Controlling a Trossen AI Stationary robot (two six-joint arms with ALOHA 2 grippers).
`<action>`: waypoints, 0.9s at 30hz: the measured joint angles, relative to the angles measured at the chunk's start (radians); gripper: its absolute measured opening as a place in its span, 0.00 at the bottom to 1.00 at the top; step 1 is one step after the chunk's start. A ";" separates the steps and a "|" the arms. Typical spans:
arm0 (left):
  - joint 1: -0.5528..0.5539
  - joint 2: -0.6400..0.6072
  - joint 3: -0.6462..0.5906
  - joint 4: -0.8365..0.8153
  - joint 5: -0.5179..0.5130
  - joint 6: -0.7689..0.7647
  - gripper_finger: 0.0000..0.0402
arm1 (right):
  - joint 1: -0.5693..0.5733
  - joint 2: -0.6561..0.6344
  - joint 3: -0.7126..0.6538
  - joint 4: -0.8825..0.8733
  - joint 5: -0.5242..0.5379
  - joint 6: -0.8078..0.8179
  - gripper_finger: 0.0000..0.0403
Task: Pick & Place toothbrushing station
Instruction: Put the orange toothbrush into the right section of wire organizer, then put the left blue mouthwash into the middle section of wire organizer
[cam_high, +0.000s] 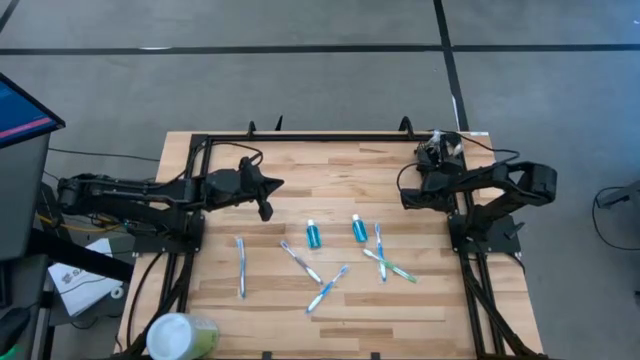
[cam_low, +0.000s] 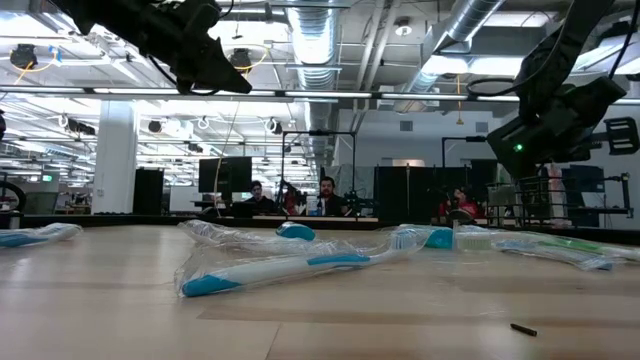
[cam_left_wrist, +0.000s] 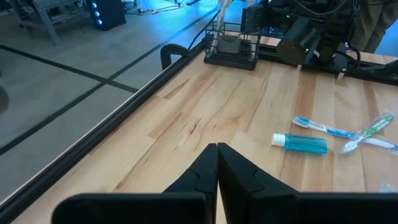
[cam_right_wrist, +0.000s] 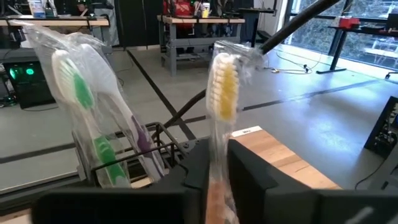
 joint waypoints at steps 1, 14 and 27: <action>0.000 0.000 0.000 0.000 0.000 0.000 0.00 | 0.000 0.000 0.000 0.000 -0.002 0.000 0.15; 0.000 0.000 0.000 0.000 0.000 0.000 0.00 | 0.052 -0.058 0.026 -0.055 -0.082 0.000 0.46; 0.000 0.000 0.000 0.000 0.000 0.000 0.00 | 0.116 -0.228 0.031 -0.101 -0.138 -0.005 0.51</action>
